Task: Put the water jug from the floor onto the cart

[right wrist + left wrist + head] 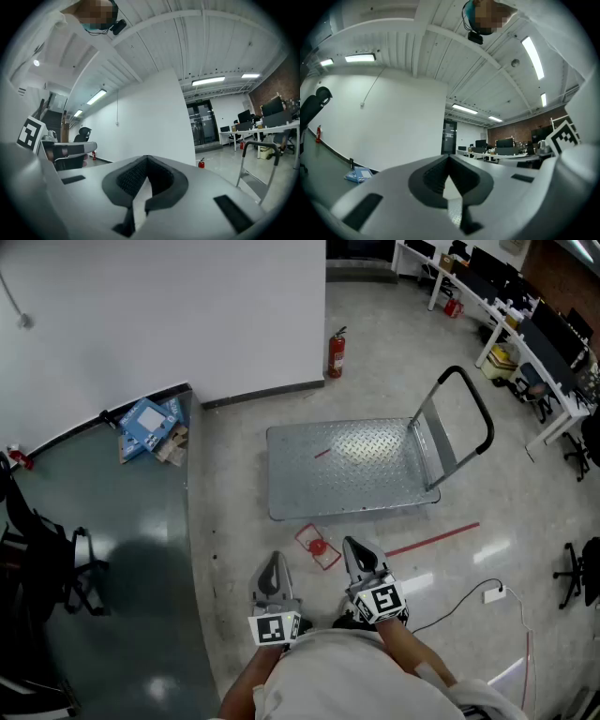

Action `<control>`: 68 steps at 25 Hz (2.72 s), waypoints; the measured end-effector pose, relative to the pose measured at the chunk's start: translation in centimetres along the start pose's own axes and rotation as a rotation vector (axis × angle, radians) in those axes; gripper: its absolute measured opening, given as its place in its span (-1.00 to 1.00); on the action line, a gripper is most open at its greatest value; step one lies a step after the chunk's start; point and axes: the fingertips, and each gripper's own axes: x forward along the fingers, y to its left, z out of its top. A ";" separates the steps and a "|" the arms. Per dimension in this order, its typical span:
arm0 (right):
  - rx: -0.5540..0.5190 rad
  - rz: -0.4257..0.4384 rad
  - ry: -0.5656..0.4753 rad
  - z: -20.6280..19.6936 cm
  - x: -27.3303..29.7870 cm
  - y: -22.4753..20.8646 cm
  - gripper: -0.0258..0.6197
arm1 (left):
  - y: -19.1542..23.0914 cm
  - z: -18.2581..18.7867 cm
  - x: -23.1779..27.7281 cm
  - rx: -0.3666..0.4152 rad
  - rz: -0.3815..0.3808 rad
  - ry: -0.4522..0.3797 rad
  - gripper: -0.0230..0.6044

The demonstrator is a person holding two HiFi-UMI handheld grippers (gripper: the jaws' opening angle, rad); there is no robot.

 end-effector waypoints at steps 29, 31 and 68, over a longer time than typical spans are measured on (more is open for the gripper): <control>0.017 0.008 0.295 -14.3 4.9 -2.5 -0.88 | -1.1 -1.3 2.3 -0.003 -0.048 0.018 -0.92; 0.022 0.003 0.373 -17.8 5.8 -3.1 -0.88 | -1.1 -2.4 2.9 -0.010 -0.058 0.036 -0.92; -0.089 0.091 1.319 -57.8 9.6 -3.7 -0.03 | 3.2 -18.0 4.6 -0.115 -0.143 0.218 -0.92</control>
